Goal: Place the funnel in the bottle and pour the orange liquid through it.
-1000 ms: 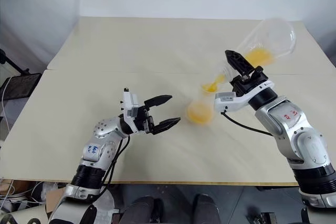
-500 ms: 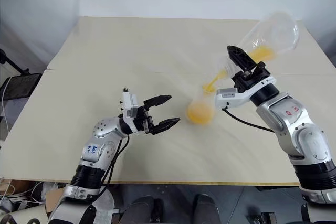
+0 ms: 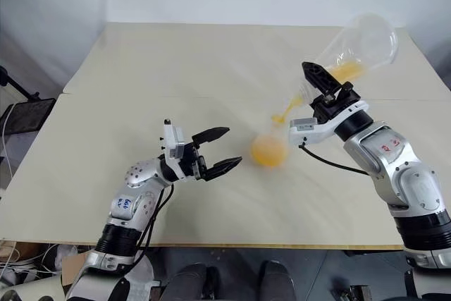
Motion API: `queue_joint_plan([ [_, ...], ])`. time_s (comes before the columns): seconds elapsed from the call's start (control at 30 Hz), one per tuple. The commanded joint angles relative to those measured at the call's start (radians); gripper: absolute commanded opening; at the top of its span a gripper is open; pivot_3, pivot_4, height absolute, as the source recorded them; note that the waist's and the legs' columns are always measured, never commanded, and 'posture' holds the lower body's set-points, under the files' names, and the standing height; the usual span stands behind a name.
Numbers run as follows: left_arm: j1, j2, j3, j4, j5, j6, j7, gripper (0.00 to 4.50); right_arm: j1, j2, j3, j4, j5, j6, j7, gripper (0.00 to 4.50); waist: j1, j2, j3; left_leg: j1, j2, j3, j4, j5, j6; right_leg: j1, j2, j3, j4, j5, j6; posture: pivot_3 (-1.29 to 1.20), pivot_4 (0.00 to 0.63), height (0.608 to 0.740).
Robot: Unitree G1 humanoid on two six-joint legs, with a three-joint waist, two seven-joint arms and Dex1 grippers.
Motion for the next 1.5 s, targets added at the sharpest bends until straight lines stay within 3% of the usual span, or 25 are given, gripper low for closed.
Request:
queue_joint_plan([
  [0.03, -0.004, -0.008, -0.001, -0.033, 0.003, -0.022, 0.006, 4.50, -0.022, -0.022, -0.018, -0.007, -0.003, -0.015, -0.029, 2.48, 0.000, 0.000, 0.000, 0.000, 0.000, 0.000, 0.000, 0.000, 0.000, 0.000, 0.000, 0.000, 0.000, 0.000, 0.000, 0.00, 0.150, 0.740],
  [1.5, -0.005, -0.037, -0.008, -0.038, -0.008, -0.021, 0.012, 4.50, -0.035, -0.015, -0.018, -0.015, -0.033, -0.037, -0.049, 2.48, 0.000, 0.000, 0.000, 0.000, 0.000, 0.000, 0.000, 0.000, 0.000, 0.000, 0.000, 0.000, 0.000, 0.000, 0.000, 0.00, 0.150, 0.740],
])
